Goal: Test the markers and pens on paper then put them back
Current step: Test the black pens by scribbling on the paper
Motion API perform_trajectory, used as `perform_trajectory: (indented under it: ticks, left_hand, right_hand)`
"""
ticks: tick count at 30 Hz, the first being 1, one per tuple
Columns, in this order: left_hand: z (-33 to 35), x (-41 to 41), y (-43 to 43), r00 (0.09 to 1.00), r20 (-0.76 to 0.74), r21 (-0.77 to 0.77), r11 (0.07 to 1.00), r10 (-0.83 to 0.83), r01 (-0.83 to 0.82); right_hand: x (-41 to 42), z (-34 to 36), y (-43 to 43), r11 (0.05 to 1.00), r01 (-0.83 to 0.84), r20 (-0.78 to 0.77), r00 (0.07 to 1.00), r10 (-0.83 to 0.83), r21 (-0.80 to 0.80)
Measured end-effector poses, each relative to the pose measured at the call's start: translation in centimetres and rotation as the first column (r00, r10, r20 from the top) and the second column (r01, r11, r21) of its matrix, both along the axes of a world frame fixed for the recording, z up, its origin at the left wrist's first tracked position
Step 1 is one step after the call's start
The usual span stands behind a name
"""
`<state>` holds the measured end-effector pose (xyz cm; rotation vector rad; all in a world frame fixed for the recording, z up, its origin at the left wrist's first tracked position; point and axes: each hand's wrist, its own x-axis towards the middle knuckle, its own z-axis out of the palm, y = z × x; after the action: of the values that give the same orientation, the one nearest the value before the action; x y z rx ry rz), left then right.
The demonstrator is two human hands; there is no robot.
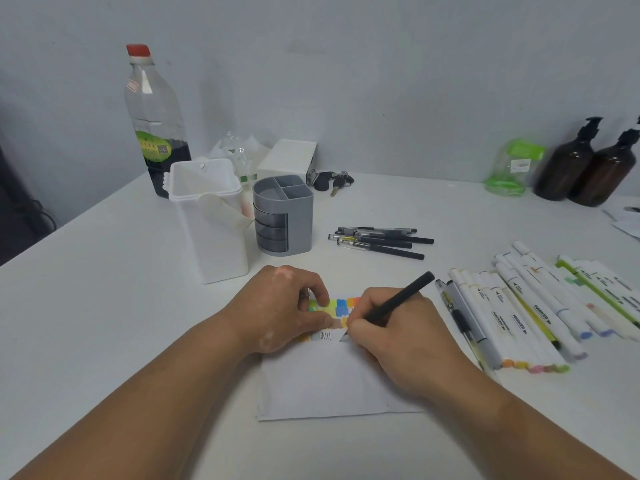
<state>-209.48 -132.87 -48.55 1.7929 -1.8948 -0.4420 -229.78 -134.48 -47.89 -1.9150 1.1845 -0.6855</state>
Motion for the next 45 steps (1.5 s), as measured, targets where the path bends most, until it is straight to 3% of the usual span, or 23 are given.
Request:
perform_trajectory:
  ticks: [5, 7, 10, 15, 24, 31, 40, 45]
  left_hand:
    - [0.3, -0.3, 0.3, 0.999, -0.024, -0.009, 0.999, 0.032, -0.032]
    - [0.7, -0.2, 0.3, 0.978, -0.195, 0.003, 0.997, 0.071, -0.071]
    - [1.3, -0.2, 0.4, 0.888, -0.448, 0.045, 0.995, 0.103, -0.092]
    - [1.4, -0.9, 0.6, 0.850, -0.527, -0.017, 0.999, 0.020, -0.034]
    - [1.4, -1.6, 0.7, 0.791, -0.612, -0.014, 1.000, 0.004, -0.016]
    - [1.9, -2.9, 1.4, 0.756, -0.652, -0.058, 0.998, -0.050, 0.015]
    - [2.2, -2.9, 1.6, 0.742, -0.668, -0.132, 0.991, -0.062, -0.036]
    - [2.8, -3.5, 1.9, 0.723, -0.690, -0.099, 0.993, -0.023, -0.063]
  right_hand:
    - [-0.6, 0.2, -0.3, 0.999, 0.053, -0.005, 0.999, -0.053, -0.007]
    - [-1.2, 0.4, -0.8, 0.989, 0.133, 0.193, 0.970, -0.144, 0.067]
    - [-1.9, 1.2, -1.6, 0.976, 0.119, 0.502, 0.842, -0.197, 0.183]
    - [-2.2, 2.0, -1.9, 0.953, -0.058, 0.733, 0.654, -0.189, 0.298]
    - [-2.3, 1.6, -2.1, 0.962, -0.094, 0.714, 0.689, -0.122, 0.256]
    - [-2.1, 0.7, -1.7, 0.973, -0.133, 0.624, 0.782, -0.012, 0.186]
    - [-2.0, 0.8, -1.6, 0.961, -0.155, 0.644, 0.765, -0.029, 0.228]
    - [-2.1, 1.7, -0.9, 0.966, -0.114, 0.604, 0.795, -0.050, 0.230]
